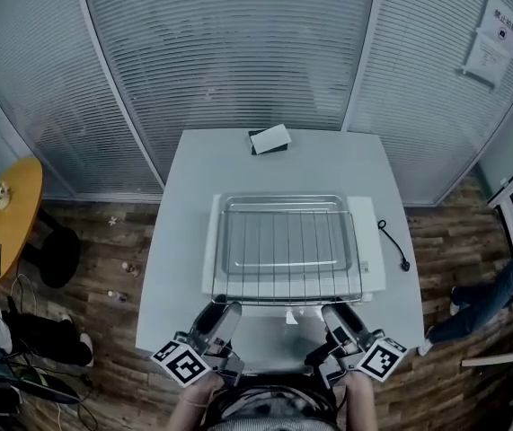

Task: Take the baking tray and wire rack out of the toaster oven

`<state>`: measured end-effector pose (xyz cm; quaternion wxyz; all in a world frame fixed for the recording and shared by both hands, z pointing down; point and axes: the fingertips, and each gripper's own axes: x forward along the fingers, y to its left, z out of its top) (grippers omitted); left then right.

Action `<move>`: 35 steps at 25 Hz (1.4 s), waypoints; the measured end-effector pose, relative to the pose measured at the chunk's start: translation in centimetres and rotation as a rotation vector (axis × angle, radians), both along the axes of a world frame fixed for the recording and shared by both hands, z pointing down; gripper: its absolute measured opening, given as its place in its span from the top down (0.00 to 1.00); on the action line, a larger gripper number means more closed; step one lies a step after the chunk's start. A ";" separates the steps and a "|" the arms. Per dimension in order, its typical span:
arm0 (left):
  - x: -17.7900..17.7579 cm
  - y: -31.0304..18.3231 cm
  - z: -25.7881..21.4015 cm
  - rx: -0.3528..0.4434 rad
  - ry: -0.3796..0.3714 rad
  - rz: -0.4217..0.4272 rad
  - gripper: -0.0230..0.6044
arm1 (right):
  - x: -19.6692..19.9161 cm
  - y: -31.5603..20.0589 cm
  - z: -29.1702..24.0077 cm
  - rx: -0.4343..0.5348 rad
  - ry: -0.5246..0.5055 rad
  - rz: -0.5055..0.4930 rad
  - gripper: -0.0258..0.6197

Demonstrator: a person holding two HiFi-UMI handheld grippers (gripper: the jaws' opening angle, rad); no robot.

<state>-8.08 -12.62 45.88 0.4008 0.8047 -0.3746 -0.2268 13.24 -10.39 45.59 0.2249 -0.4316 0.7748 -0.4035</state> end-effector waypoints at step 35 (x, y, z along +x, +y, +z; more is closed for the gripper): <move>-0.2 -3.4 -0.8 0.335 -0.863 -0.101 0.48 | 3.4 -3.5 -0.8 0.121 0.886 0.223 0.46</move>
